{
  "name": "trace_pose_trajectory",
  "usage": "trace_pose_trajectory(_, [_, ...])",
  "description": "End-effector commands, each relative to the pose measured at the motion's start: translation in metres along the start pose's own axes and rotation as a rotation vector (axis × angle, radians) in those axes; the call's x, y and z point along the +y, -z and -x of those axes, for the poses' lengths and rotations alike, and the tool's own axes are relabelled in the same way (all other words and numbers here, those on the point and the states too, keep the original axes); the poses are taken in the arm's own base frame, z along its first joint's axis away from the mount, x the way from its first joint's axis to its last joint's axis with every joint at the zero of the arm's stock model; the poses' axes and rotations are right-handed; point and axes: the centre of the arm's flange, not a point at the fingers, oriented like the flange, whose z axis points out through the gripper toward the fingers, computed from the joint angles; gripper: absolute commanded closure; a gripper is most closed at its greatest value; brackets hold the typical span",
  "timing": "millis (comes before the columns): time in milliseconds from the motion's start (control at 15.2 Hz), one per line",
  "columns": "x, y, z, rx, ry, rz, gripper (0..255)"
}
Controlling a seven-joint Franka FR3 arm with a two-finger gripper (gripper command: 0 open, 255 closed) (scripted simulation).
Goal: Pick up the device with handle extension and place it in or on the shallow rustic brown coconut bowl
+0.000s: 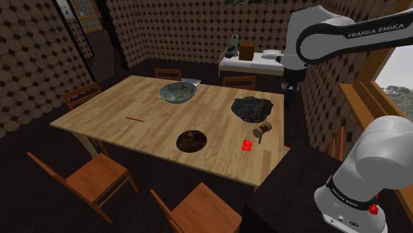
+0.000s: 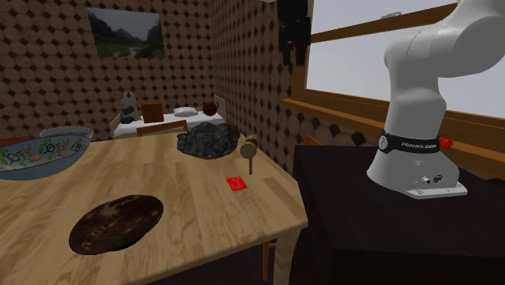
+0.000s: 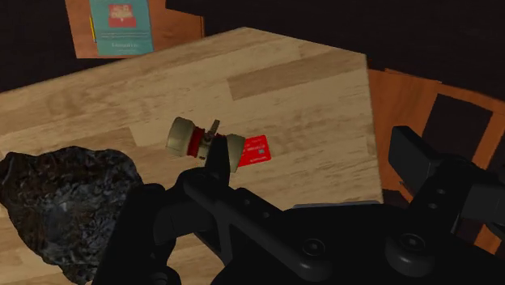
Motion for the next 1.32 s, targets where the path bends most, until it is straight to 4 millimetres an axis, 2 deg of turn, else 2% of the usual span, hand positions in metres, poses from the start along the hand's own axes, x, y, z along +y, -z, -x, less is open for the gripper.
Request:
trace_pose_trajectory(0, [0.008,-0.025,-0.007,0.014,0.051,0.004,0])
trace_pose_trajectory(660, [0.051,-0.133,-0.06,0.069,0.288,0.015,0])
trace_pose_trajectory(1188, [0.076,-0.217,-0.113,0.114,0.478,0.025,0])
trace_pose_trajectory(1254, [0.078,-0.223,-0.117,0.117,0.492,0.025,0])
